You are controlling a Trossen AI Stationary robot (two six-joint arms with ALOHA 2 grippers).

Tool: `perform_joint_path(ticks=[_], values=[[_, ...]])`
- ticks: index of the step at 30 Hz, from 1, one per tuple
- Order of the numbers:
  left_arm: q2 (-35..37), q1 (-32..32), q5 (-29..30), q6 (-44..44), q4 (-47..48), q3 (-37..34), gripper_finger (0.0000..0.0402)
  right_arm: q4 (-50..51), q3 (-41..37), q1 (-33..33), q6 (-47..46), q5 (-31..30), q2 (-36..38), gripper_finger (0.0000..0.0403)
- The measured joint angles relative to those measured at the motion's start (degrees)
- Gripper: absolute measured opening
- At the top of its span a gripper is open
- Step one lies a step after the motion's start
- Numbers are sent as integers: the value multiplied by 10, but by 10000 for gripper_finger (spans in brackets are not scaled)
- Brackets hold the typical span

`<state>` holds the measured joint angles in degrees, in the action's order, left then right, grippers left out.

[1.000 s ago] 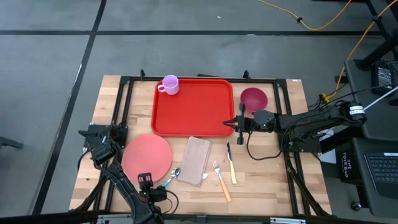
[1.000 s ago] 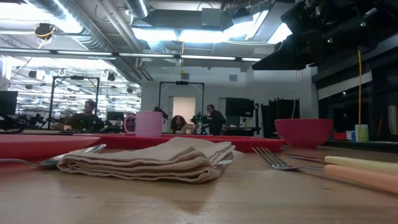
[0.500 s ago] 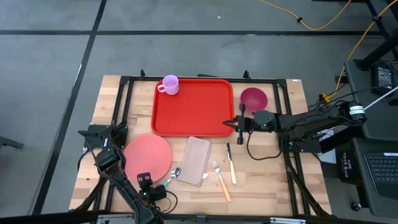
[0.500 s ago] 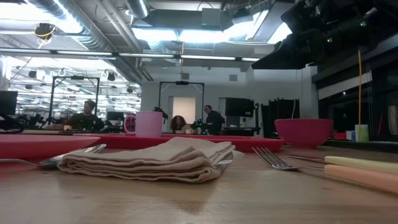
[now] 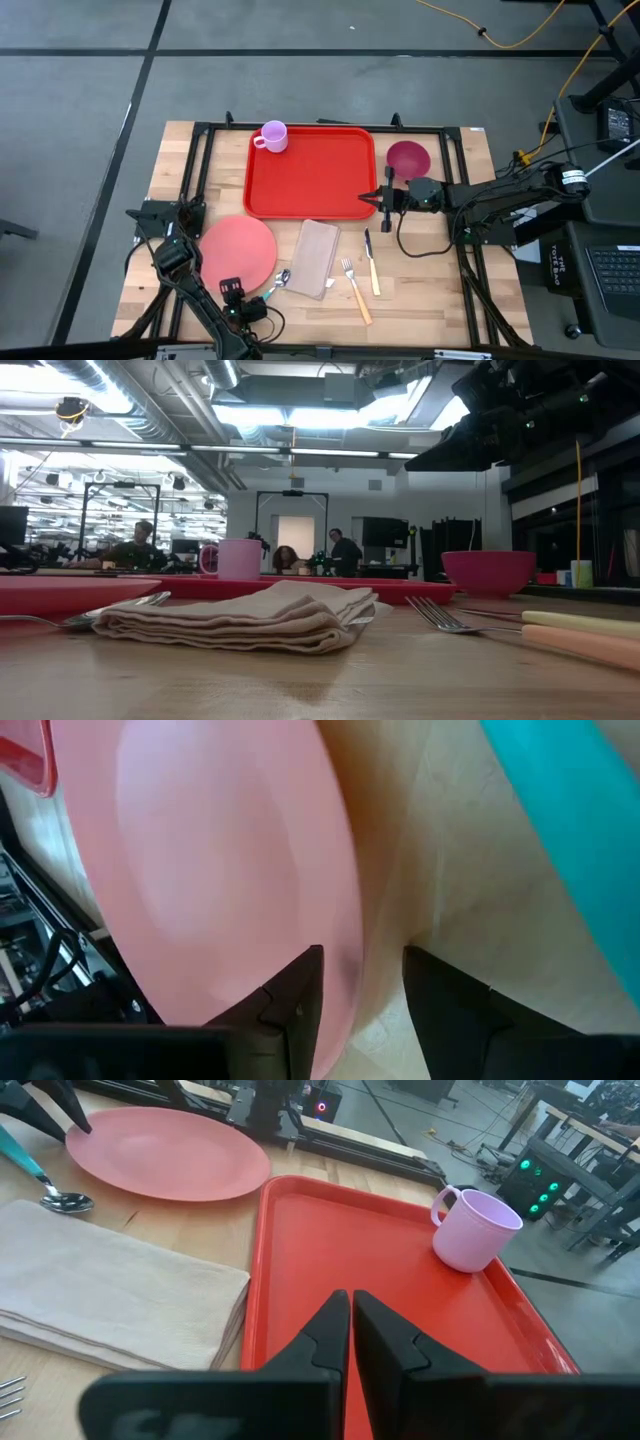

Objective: Set up tray
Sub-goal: Put the light orange plate on top of the orange serving tray

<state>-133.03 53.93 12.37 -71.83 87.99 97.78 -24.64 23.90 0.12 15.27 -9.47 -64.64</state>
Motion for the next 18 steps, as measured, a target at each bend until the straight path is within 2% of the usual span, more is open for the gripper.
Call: perform_joint_path(ticks=[18], values=[[-1,4,0,-23,10,-11,129,-9,0,0,0,0,0,23]])
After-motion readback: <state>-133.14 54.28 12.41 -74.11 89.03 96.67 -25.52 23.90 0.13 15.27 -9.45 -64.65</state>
